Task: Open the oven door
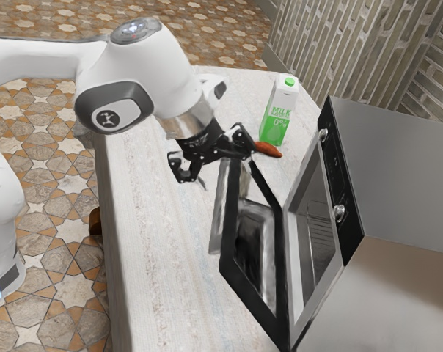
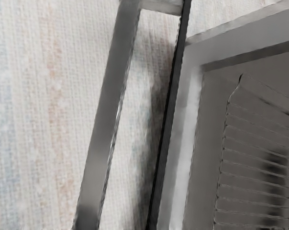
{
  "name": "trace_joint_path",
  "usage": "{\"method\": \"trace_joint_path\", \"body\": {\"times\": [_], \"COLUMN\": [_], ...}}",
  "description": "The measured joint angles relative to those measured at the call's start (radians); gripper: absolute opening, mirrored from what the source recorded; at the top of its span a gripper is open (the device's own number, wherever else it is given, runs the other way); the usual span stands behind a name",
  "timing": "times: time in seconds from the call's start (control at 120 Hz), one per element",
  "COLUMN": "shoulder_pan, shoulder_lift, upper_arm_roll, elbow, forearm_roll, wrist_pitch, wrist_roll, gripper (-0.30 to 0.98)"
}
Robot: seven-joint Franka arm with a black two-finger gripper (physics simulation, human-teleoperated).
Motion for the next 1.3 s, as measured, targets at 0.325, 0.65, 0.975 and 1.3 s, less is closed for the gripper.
{"method": "trace_joint_path", "body": {"times": [0.325, 0.65, 0.975, 1.3], "shoulder_pan": [-0.222, -0.332, -0.404, -0.400], "shoulder_lift": [0.324, 0.545, 0.531, 0.540], "upper_arm_roll": [0.394, 0.558, 0.559, 0.558], "elbow": [0.507, 0.610, 0.655, 0.672], "forearm_roll": [0.201, 0.336, 0.356, 0.359], "wrist_pitch": [-0.337, -0.669, -0.784, -0.818], "wrist_roll": [-0.122, -0.444, -0.633, -0.748], "gripper": [0.68, 0.69, 0.69, 0.69]}}
